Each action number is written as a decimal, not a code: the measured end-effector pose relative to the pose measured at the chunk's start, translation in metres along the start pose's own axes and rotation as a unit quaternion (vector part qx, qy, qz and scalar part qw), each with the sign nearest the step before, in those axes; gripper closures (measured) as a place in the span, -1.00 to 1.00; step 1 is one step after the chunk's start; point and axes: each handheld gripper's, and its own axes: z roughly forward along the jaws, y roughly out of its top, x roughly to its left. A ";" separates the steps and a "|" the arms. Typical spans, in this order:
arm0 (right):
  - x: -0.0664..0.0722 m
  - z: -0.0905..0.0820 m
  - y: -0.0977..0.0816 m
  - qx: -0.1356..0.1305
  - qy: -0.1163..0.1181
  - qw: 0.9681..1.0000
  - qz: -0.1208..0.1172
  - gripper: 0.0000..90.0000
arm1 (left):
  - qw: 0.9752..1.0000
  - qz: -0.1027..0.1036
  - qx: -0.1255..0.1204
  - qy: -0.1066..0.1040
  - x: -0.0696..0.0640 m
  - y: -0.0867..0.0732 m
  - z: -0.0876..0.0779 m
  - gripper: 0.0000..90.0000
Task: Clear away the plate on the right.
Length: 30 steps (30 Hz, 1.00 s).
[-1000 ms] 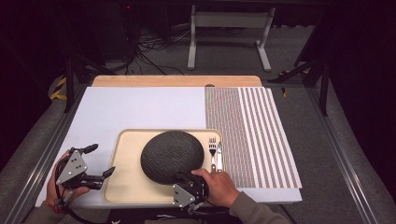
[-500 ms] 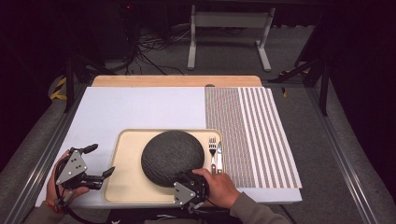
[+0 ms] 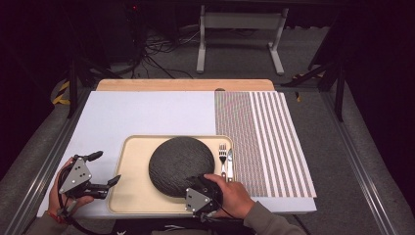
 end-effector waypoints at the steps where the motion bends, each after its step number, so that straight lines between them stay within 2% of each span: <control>1: -0.001 -0.001 0.000 -0.005 0.002 1.000 0.002 -0.05 | 1.000 0.000 0.000 0.000 0.000 0.000 0.000 -0.86; 9: -0.002 -0.006 -0.002 -0.007 0.006 1.000 0.013 -0.12 | 1.000 -0.001 0.000 0.000 0.000 0.000 0.000 -0.86; 12: -0.005 -0.010 -0.003 -0.020 0.007 1.000 0.013 -0.13 | 1.000 0.002 0.000 0.000 0.000 0.000 0.000 -0.86; 13: -0.005 -0.012 -0.002 -0.021 0.009 0.999 0.022 -0.14 | 1.000 0.000 0.000 -0.001 0.000 0.000 0.000 -0.86; 16: -0.008 -0.014 -0.003 -0.024 0.010 0.999 0.029 -0.16 | 1.000 -0.001 0.001 0.000 -0.001 0.000 0.000 -0.86; 21: -0.011 -0.017 -0.004 -0.032 0.007 0.999 0.035 -0.18 | 1.000 0.001 0.000 -0.001 0.000 0.000 0.000 -0.86; 22: -0.010 -0.017 -0.003 -0.036 0.001 0.998 0.044 -0.18 | 1.000 -0.002 0.000 0.000 -0.001 0.000 0.000 -0.86; 24: -0.014 -0.019 -0.004 -0.038 0.005 0.999 0.035 -0.18 | 1.000 0.000 0.000 0.000 -0.001 0.000 0.000 -0.86; 26: -0.013 -0.020 -0.004 -0.040 -0.002 0.998 0.050 -0.18 | 1.000 0.000 0.000 -0.001 -0.001 0.000 0.001 -0.86; 27: -0.015 -0.020 -0.004 -0.041 -0.002 0.998 0.046 -0.18 | 1.000 0.001 0.001 0.000 -0.001 0.000 0.001 -0.86; 30: -0.015 -0.019 -0.005 -0.044 -0.007 0.997 0.057 -0.21 | 1.000 -0.001 0.000 0.000 -0.001 0.000 0.001 -0.86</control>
